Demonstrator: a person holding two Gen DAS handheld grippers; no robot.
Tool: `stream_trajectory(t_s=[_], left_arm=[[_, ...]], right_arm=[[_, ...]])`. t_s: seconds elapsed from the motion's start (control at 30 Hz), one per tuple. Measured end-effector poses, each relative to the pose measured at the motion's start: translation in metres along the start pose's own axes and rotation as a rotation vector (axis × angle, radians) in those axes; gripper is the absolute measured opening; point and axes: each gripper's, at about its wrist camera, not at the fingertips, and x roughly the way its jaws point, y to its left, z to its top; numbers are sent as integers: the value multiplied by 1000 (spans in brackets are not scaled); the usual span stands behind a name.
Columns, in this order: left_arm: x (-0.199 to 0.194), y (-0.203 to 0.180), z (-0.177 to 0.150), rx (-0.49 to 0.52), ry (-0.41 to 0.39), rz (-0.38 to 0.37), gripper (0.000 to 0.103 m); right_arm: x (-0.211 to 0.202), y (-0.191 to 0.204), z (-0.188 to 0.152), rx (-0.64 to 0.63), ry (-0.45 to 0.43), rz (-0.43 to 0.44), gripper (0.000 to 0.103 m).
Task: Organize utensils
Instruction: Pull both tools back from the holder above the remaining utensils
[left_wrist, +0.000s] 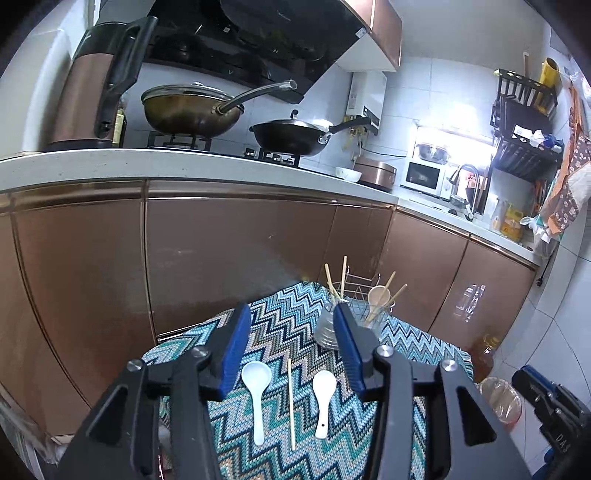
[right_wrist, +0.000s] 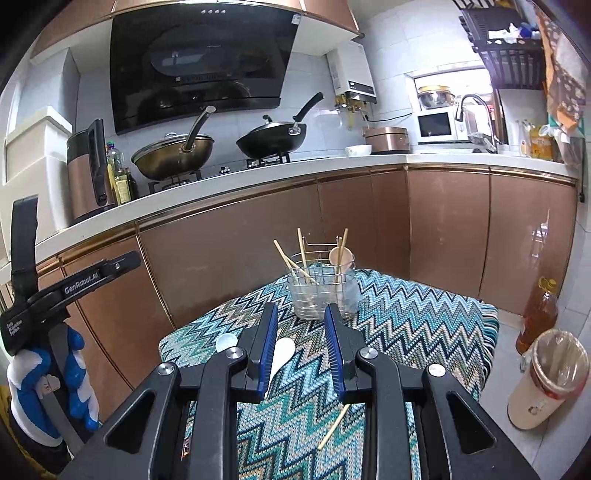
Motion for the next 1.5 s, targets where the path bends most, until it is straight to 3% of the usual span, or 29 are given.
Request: stream_trajectory(t_s=[0.77,1.5], left_arm=[[-40,26,-7,-28,-34,-8,50],[-35,34,-12,-55,-6,-5,50]], right_arm=[[-53,16,4,-22,-83,-49,26],[-62,15,9,-41,-112,-73,27]])
